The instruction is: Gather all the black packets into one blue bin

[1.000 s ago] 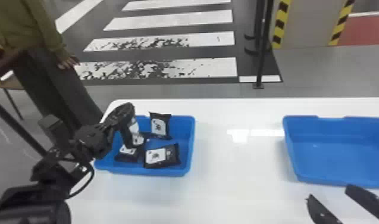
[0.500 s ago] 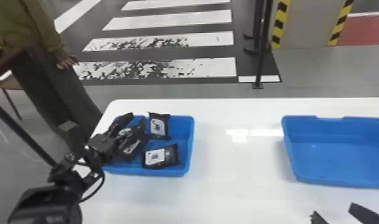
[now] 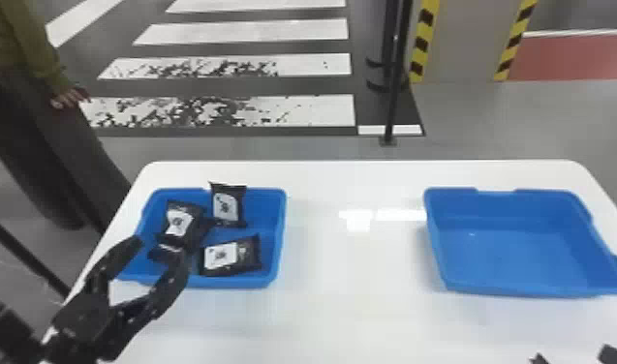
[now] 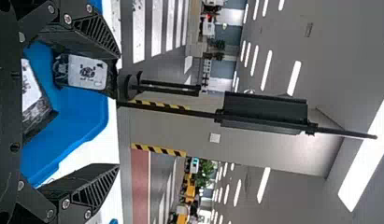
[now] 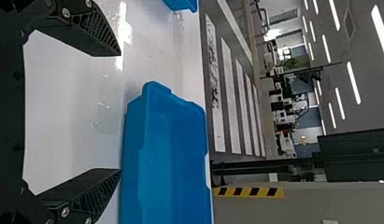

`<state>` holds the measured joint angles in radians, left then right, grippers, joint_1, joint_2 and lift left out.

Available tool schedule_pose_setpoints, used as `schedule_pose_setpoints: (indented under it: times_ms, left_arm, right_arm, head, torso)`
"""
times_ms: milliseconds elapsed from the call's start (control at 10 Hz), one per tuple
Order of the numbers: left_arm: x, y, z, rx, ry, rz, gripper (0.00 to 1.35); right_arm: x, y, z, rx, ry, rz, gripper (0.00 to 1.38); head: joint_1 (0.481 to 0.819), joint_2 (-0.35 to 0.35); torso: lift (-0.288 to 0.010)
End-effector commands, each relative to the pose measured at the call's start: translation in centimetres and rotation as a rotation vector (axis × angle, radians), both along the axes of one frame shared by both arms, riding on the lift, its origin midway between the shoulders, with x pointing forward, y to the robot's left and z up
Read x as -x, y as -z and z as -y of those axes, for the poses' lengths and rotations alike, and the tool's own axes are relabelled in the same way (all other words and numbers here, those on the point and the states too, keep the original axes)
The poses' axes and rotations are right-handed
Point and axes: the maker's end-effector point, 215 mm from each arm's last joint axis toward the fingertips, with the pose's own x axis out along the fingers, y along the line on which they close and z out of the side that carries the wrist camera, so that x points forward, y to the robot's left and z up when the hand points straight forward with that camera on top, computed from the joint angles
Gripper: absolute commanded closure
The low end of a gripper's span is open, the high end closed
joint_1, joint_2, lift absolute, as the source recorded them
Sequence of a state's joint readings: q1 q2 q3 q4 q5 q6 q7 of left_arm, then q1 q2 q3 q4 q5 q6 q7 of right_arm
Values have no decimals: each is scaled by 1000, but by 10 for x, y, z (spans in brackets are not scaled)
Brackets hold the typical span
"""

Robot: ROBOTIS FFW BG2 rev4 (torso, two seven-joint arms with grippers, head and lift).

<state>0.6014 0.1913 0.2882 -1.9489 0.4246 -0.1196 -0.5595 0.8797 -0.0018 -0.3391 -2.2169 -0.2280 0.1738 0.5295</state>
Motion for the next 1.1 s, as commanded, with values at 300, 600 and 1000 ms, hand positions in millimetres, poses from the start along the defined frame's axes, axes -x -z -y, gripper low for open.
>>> schedule_pose_setpoints:
  times_ms: [300, 600, 1000]
  left_arm:
    - [100, -2, 31, 24, 11, -146, 205]
    - [130, -13, 33, 6, 0, -145, 205]
    - [143, -5, -12, -198, -91, -167, 206]
  right_arm:
    - [30, -17, 82, 182, 103, 165, 145]
    - [49, -29, 105, 225, 146, 202, 145]
    - [51, -27, 106, 229, 152, 202, 147]
  head:
    - [695, -106]
    - [695, -246]
    - [695, -227]
  torso:
    - [-110]
    - [-110]
    - [-110]
